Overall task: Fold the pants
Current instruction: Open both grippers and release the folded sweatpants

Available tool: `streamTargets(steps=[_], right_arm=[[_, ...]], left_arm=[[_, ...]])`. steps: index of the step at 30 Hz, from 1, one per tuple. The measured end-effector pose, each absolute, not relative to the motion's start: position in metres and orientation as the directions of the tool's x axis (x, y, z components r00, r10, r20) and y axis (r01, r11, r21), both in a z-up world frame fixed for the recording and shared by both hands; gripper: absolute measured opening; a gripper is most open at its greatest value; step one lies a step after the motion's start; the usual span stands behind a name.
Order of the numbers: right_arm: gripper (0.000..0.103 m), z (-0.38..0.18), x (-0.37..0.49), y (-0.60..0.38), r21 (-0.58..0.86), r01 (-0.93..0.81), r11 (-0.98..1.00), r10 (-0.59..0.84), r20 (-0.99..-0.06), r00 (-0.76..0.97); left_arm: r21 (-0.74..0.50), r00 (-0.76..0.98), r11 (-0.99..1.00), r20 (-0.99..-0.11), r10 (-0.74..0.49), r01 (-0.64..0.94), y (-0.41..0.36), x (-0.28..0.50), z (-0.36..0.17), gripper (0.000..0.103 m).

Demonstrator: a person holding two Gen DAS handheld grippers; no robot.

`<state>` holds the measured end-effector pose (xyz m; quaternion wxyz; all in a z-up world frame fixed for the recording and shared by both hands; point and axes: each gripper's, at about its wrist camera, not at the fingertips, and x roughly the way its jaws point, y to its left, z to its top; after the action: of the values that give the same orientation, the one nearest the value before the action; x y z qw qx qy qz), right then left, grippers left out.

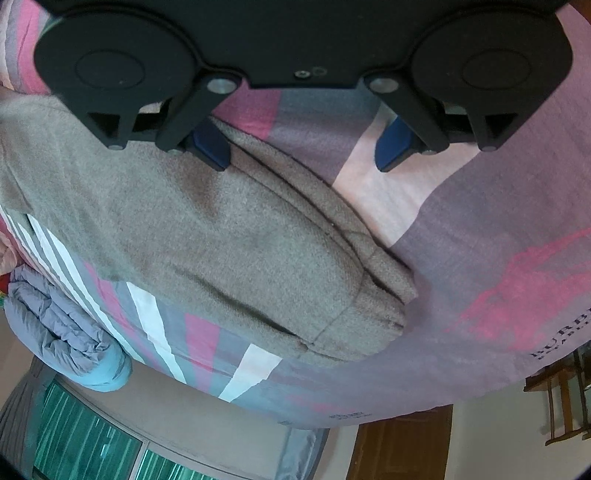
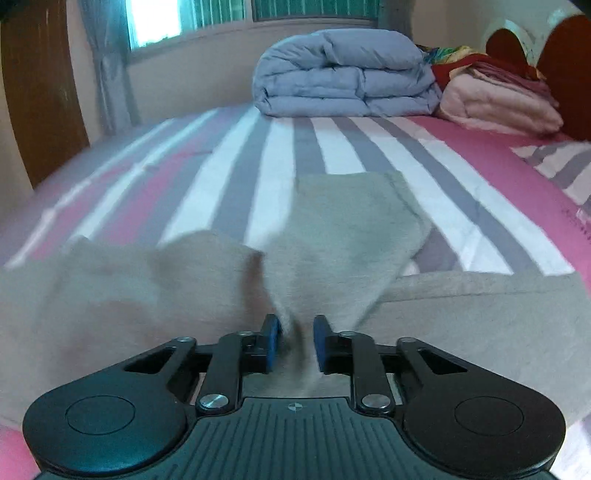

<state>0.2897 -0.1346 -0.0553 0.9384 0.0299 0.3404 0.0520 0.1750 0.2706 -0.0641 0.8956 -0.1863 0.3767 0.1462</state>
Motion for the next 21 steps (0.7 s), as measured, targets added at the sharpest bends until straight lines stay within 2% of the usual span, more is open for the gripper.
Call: streamTargets(steps=[1, 5, 7, 9, 11, 12, 13, 15, 17, 18, 21], right_arm=[[0.008, -0.058, 0.288, -0.146, 0.102, -0.059, 0.993, 0.111, -0.641, 0.759], [0.008, -0.073, 0.250, -0.206, 0.331, 0.069, 0.941, 0.178, -0.659, 0.731], [0.003, -0.086, 0.231, -0.221, 0.323, 0.127, 0.938, 0.147, -0.702, 0.697], [0.005, -0.083, 0.218, -0.238, 0.400, 0.127, 0.908, 0.183, -0.650, 0.738], [0.024, -0.065, 0.212, -0.237, 0.360, 0.079, 0.930, 0.156, -0.578, 0.801], [0.062, -0.056, 0.214, -0.233, 0.343, 0.059, 0.938, 0.148, -0.546, 0.825], [0.078, -0.050, 0.219, -0.230, 0.341, 0.029, 0.940, 0.163, -0.520, 0.838], [0.078, -0.042, 0.232, -0.220, 0.336, -0.042, 0.941, 0.210, -0.482, 0.850], [0.064, -0.038, 0.250, -0.205, 0.310, -0.104, 0.945, 0.254, -0.495, 0.831], [0.052, -0.037, 0.258, -0.194, 0.276, -0.142, 0.951, 0.269, -0.507, 0.819], [0.048, -0.046, 0.281, -0.160, 0.116, -0.199, 0.973, 0.229, -0.576, 0.785]], left_arm=[[-0.225, 0.675, 0.889, -0.728, 0.119, -0.400, 0.271, 0.175, -0.064, 0.081], [-0.224, 0.682, 0.891, -0.722, 0.122, -0.396, 0.270, 0.173, -0.066, 0.081], [-0.217, 0.680, 0.891, -0.722, 0.129, -0.399, 0.269, 0.174, -0.067, 0.081], [-0.213, 0.679, 0.892, -0.723, 0.131, -0.400, 0.268, 0.174, -0.067, 0.081], [-0.213, 0.678, 0.891, -0.723, 0.131, -0.400, 0.268, 0.175, -0.067, 0.081], [-0.213, 0.678, 0.891, -0.723, 0.131, -0.400, 0.268, 0.175, -0.067, 0.081], [-0.214, 0.678, 0.890, -0.723, 0.132, -0.401, 0.268, 0.174, -0.066, 0.081], [-0.215, 0.677, 0.888, -0.724, 0.134, -0.407, 0.267, 0.174, -0.066, 0.081], [-0.214, 0.676, 0.886, -0.724, 0.138, -0.411, 0.266, 0.174, -0.066, 0.081], [-0.214, 0.676, 0.886, -0.724, 0.139, -0.411, 0.266, 0.174, -0.066, 0.081], [-0.216, 0.675, 0.886, -0.725, 0.136, -0.411, 0.266, 0.174, -0.067, 0.081]])
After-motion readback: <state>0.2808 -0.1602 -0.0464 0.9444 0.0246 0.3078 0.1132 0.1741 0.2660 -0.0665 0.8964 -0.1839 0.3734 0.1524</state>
